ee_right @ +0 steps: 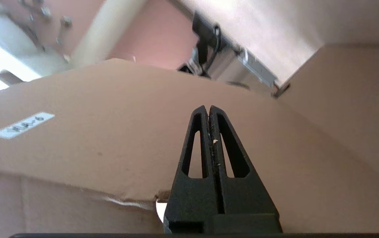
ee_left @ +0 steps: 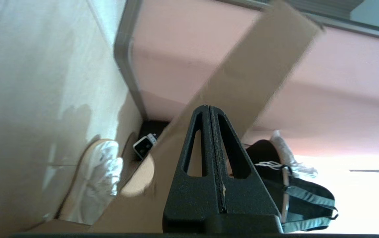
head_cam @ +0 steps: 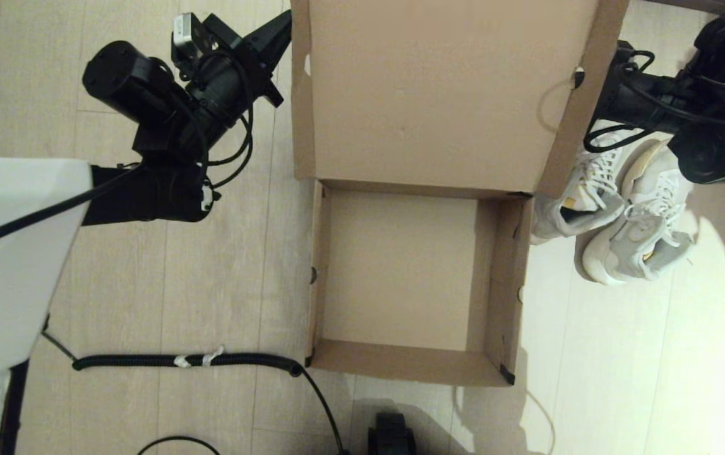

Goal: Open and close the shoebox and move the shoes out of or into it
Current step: Close the shoe box

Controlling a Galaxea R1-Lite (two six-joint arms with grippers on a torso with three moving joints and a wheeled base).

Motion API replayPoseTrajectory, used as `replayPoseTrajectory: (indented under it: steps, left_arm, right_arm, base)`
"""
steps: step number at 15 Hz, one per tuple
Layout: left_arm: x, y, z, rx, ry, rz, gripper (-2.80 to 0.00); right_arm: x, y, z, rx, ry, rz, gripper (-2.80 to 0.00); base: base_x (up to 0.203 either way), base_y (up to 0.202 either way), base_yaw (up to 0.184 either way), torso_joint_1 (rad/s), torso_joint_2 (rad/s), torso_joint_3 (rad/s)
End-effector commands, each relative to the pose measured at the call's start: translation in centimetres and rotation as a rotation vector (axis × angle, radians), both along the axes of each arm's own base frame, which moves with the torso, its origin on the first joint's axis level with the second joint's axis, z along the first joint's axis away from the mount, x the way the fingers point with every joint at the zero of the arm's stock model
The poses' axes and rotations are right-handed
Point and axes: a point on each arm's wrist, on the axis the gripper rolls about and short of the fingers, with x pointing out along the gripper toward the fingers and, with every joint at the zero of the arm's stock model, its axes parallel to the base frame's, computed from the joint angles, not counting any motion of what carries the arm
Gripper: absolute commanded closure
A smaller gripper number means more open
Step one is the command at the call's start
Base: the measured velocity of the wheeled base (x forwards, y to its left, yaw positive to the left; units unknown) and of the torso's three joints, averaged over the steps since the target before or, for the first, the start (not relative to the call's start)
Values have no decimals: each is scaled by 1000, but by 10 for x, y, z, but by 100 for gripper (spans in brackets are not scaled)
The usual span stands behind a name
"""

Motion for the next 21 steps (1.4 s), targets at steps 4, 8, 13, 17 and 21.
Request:
replayPoseTrajectory:
  steps: [4, 8, 13, 17, 21]
  left_arm:
    - [-4, 2, 3, -6, 3, -8, 0]
    - [9, 7, -9, 8, 22, 8, 0]
    - [6, 5, -5, 25, 19, -37, 0]
    - [-17, -6, 17, 15, -19, -98, 0]
    - [-53, -15, 48, -47, -35, -209, 0]
  right_arm:
    - [-12, 1, 11, -24, -21, 53, 0]
    - [-24, 2, 23, -46, -40, 91, 0]
    - [-41, 6, 32, -45, -24, 122, 0]
    - [-60, 7, 40, -46, -25, 124, 0]
    - [-83, 7, 41, -50, -6, 133, 0]
  base:
    - [0, 0, 0, 0, 0, 0]
    - [0, 0, 0, 0, 0, 0]
    - [0, 0, 0, 0, 0, 0]
    - [0, 0, 0, 0, 0, 0]
    - [0, 0, 0, 0, 0, 0]
